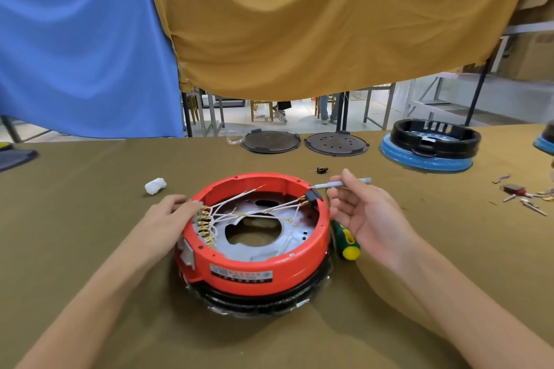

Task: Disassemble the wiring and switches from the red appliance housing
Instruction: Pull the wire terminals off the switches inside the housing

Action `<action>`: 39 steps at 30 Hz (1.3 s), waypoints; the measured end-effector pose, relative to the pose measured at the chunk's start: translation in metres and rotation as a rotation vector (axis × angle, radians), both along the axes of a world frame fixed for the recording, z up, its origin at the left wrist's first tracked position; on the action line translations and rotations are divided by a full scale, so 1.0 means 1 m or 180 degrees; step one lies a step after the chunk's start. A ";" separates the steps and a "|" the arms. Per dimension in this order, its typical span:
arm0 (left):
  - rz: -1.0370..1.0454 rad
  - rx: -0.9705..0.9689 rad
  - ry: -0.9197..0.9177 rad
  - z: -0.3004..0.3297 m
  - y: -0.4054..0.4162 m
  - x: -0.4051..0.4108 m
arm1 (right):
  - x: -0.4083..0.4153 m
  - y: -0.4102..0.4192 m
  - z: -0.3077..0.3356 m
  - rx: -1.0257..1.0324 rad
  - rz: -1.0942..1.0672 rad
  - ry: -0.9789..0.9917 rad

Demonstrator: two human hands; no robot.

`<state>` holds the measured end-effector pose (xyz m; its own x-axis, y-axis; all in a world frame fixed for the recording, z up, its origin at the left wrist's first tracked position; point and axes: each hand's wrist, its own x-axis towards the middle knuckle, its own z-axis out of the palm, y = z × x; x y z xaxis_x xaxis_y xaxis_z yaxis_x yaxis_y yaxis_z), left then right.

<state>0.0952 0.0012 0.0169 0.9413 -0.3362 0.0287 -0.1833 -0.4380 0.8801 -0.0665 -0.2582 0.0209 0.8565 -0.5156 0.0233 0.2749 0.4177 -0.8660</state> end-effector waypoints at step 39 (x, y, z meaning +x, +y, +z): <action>-0.2074 0.1166 -0.2299 0.035 -0.109 -0.027 | 0.003 0.011 -0.019 -0.2605 -0.1206 -0.0331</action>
<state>0.0680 -0.1076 0.0521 0.3733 -0.8754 0.3071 -0.9110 -0.2834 0.2995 -0.0638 -0.2472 0.0015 0.6059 -0.5507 0.5741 0.3621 -0.4516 -0.8154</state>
